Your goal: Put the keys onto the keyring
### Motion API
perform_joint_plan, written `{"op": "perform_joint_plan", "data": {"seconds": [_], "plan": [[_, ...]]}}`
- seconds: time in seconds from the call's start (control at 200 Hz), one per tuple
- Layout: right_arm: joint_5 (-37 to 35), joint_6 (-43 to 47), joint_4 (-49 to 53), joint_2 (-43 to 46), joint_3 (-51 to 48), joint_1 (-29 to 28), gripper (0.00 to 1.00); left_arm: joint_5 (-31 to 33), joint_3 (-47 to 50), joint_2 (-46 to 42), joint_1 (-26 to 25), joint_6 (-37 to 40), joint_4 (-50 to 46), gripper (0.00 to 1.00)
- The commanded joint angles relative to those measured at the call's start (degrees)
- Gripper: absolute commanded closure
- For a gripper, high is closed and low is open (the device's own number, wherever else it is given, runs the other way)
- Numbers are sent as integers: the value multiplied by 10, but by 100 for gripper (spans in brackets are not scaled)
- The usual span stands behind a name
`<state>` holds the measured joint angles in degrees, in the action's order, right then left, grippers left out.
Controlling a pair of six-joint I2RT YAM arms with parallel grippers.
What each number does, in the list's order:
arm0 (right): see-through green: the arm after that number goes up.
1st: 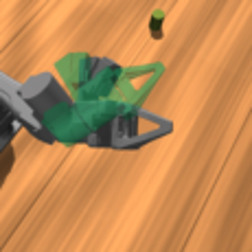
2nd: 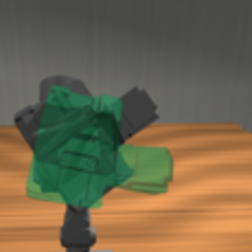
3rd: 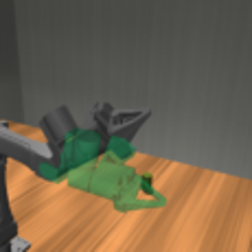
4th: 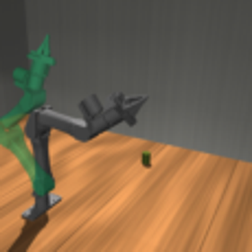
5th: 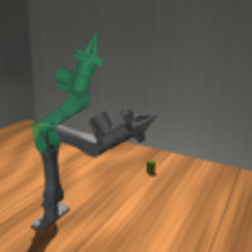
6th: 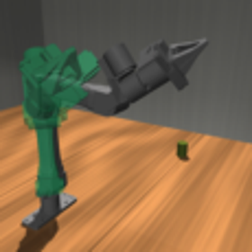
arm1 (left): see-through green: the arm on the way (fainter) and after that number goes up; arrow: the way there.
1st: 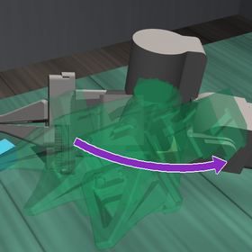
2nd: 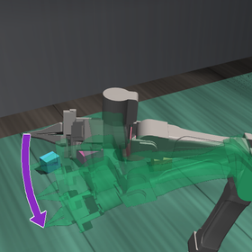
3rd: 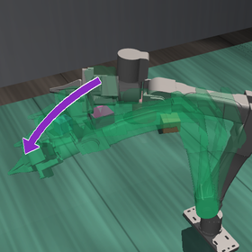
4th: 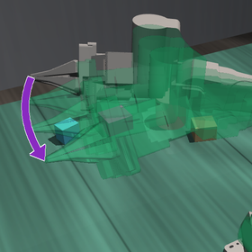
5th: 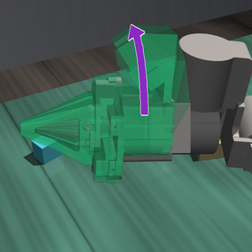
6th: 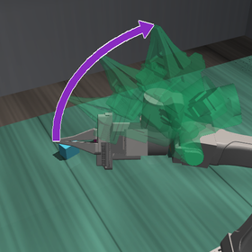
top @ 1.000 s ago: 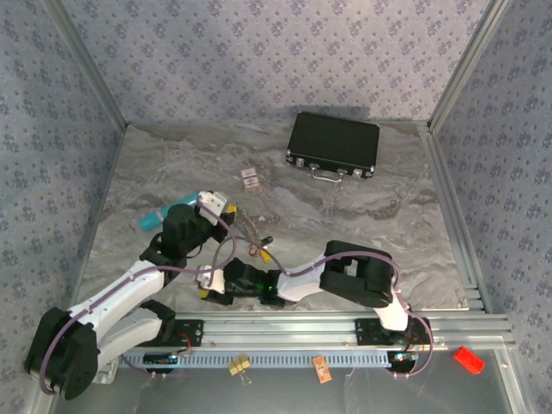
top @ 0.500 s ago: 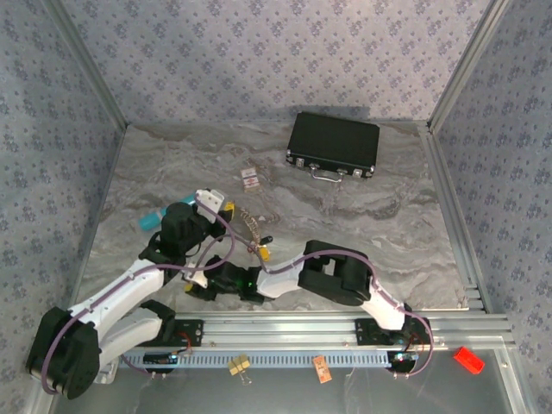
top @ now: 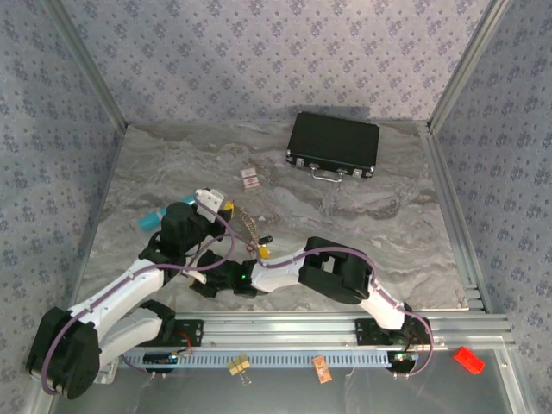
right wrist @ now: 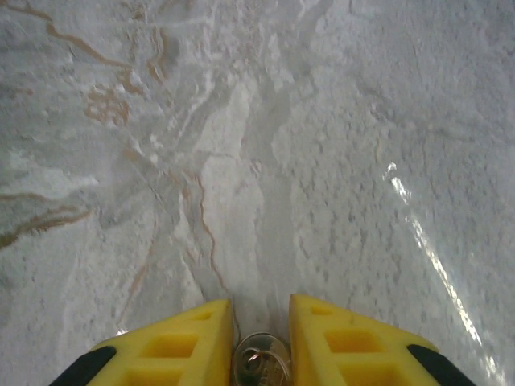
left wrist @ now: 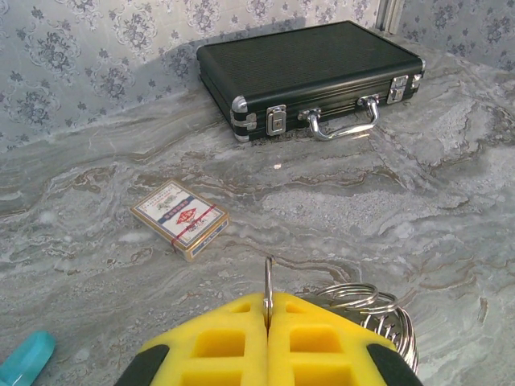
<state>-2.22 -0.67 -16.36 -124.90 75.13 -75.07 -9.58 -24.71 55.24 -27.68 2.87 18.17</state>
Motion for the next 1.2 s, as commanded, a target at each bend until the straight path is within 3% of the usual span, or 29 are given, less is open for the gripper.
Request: {"op": "perform_joint_plan", "data": {"seconds": [0.0, 0.39, 0.81, 1.024, 1.194], "plan": [[-15, -12, 98, 20, -6, 10, 78, -23, -18, 0, -2, -5, 18, 100], [-75, -22, 160, 153, -138, 13, 94, -34, -20, 3, -2, -4, 16, 100], [-145, -139, 222, 317, -314, 53, 95, -65, -25, 5, -4, -1, 3, 100], [-167, -207, 266, 415, -387, 94, 90, -101, -34, 16, -12, 7, -4, 100], [-190, -267, 318, 474, -369, 107, 68, -114, -41, 20, -29, 26, -14, 100]]}}
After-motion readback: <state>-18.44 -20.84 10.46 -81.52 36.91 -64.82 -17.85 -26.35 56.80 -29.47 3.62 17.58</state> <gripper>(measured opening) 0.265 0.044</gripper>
